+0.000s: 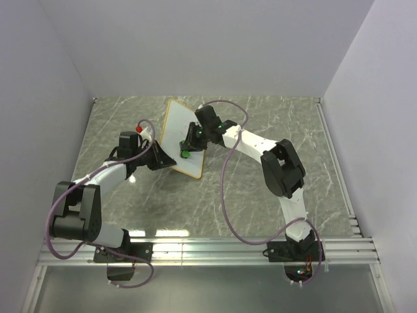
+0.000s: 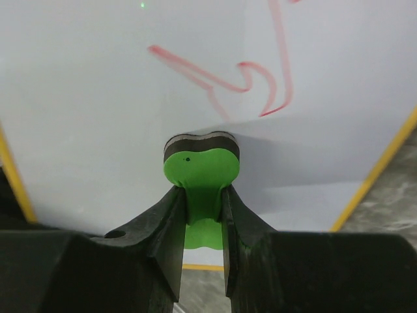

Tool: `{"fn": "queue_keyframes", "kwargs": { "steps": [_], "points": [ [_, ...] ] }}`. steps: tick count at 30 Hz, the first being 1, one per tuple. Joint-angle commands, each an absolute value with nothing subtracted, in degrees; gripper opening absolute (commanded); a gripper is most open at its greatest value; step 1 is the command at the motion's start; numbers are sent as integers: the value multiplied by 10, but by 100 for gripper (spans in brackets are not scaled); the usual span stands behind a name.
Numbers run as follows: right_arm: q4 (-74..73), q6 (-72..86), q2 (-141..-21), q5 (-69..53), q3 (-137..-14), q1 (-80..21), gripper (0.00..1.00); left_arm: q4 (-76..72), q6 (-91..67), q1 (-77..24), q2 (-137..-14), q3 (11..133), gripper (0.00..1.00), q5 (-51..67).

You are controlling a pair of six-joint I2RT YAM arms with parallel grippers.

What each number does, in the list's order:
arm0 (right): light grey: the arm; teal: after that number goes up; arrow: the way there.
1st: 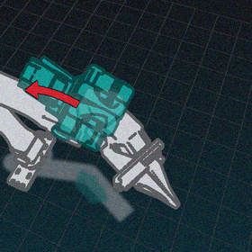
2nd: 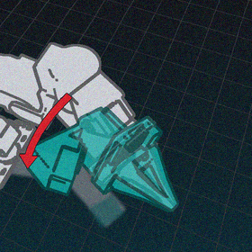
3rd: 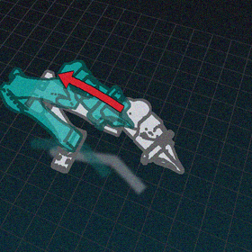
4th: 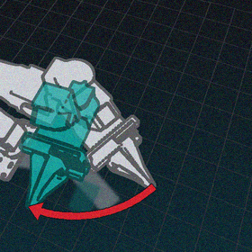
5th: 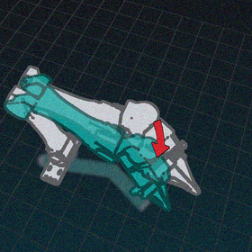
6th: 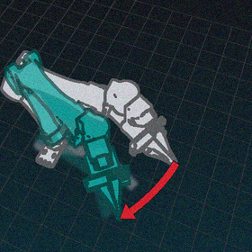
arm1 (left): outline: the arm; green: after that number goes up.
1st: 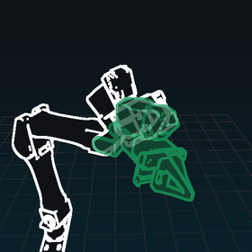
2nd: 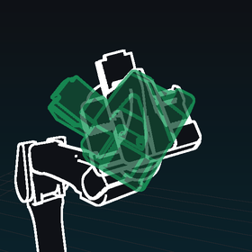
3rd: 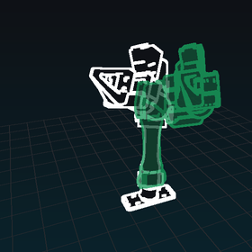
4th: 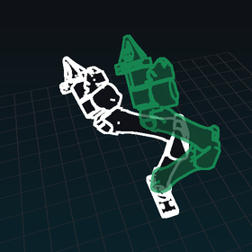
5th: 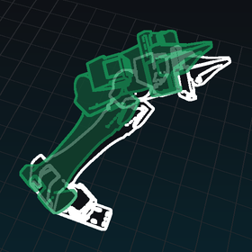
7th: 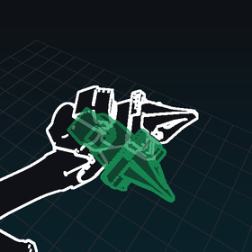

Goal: Erase the whiteboard

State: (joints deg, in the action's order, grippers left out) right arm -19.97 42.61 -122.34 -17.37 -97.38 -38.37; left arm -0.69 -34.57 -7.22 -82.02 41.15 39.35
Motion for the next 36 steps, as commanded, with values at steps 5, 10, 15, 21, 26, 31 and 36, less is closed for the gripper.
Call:
{"fn": "queue_keyframes", "kwargs": {
  "steps": [5,10,15,21,26,31,36],
  "points": [
    [-177,446,-1201,-213,-980,-430,0,-20,-364,-84,-819,428,0,432],
    [-191,436,-1221,-192,-1000,-420,0,-11,-358,-84,-807,425,0,434],
    [-193,454,-1257,-182,-1036,-380,0,16,-344,-84,-795,423,0,445],
    [-252,433,-1329,-178,-1117,-329,0,33,-333,-84,-789,423,0,450],
    [-254,422,-1318,-173,-1038,-333,0,33,-333,-84,-793,430,0,449],
    [-213,431,-1272,-178,-938,-354,0,13,-348,-84,-806,432,0,453],
    [-224,428,-1253,-188,-949,-371,0,4,-351,-86,-813,428,0,448]
  ]
}}
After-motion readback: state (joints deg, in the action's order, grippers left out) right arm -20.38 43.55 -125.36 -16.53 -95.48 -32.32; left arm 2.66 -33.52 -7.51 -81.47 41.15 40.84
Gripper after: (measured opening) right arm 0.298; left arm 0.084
